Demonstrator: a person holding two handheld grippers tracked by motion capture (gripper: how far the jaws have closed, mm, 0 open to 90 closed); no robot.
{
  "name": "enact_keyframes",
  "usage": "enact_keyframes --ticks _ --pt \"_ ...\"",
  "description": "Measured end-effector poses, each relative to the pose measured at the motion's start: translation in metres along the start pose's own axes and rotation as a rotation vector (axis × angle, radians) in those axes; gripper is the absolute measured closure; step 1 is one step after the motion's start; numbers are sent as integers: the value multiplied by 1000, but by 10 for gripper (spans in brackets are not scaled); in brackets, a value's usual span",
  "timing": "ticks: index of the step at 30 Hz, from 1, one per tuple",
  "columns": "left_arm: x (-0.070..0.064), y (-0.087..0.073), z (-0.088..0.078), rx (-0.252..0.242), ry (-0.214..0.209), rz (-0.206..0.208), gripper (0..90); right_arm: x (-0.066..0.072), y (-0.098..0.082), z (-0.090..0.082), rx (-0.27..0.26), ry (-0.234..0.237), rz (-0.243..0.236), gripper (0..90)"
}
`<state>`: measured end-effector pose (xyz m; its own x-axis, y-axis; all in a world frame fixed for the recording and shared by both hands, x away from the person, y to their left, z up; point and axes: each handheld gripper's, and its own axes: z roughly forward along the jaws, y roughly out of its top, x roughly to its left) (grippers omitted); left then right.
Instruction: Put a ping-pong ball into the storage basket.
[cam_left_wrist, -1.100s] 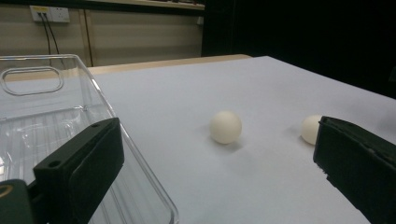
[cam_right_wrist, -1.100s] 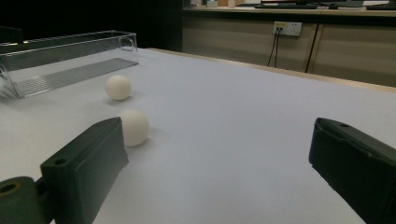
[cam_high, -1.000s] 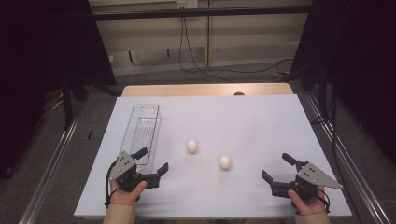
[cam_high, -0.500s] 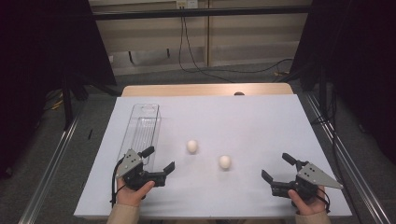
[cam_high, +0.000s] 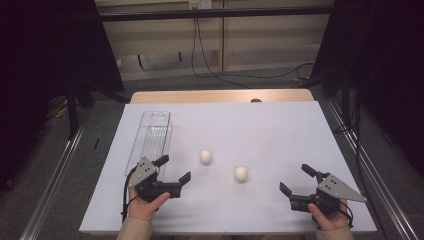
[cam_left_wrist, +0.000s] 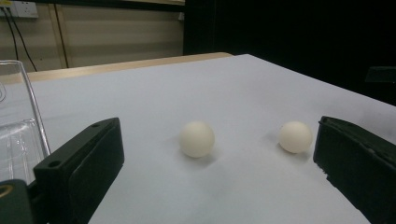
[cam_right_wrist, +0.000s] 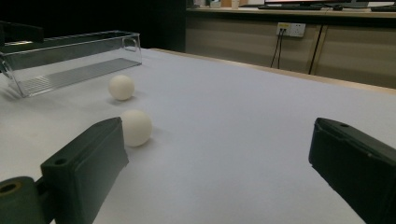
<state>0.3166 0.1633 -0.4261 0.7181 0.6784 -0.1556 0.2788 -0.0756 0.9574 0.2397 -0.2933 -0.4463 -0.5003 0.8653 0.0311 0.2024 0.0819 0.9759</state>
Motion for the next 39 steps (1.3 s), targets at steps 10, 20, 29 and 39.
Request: enact_keyframes --ticks 10,20,29,39 --pt "-4 0 6 16 -14 12 19 0 0 0 0 -1 -1 33" --pt "-10 1 12 36 -35 25 19 0 0 0 0 2 -3 34" --pt "-12 1 16 46 -47 38 20 0 0 0 -3 5 -3 33" --pt "-16 1 22 56 -55 40 21 0 1 0 -6 7 -5 33"
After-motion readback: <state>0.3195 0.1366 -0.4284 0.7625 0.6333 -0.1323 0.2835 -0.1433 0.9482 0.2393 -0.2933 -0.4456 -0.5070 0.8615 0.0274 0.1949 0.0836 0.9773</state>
